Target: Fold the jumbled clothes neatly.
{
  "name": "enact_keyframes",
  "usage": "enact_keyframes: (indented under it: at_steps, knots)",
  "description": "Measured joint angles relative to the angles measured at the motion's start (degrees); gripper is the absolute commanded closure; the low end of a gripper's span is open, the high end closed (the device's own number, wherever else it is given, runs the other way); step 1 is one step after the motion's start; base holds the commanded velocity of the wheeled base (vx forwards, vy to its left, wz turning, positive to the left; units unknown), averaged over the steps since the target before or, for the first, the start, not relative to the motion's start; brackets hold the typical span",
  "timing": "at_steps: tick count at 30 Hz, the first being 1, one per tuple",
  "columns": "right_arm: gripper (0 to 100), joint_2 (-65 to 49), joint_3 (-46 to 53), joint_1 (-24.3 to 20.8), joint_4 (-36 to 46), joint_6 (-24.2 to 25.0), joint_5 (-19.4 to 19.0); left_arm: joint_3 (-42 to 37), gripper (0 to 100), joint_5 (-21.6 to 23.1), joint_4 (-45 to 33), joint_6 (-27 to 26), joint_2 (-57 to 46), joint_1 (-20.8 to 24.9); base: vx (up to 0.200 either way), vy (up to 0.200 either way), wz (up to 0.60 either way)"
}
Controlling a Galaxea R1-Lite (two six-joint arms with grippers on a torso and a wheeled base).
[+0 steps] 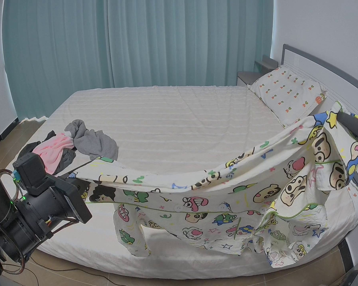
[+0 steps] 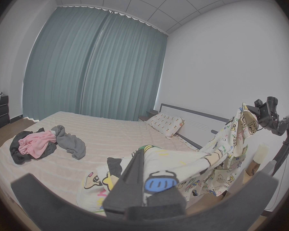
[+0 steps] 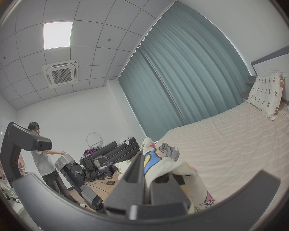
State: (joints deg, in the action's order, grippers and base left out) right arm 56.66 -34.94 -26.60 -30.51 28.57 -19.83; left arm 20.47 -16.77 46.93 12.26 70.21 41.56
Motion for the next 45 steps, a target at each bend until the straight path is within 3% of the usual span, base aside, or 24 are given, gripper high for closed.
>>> enact_keyframes:
  at_steps: [13,25,33,45]
  knots:
    - [100,3.32,-0.21,0.69,-0.38,-0.02,0.18,-1.73,100,-0.2,-0.09,0.11,3.19,-0.57,0.0,0.0,0.0]
    - [100,13.63,-2.27,5.3,-5.01,-0.06,0.11,0.28,100,-0.24,2.5,4.05,11.96,-3.22,0.0,0.0,0.0]
    - [100,20.87,-3.25,7.5,-9.2,-0.24,0.13,2.85,100,-0.3,8.08,4.56,20.5,-5.1,0.2,0.0,0.0]
    - [100,30.24,-8.14,10.86,-9.97,-0.68,0.16,10.23,100,-0.17,8.85,4.78,32.46,-8.87,0.2,0.0,0.0]
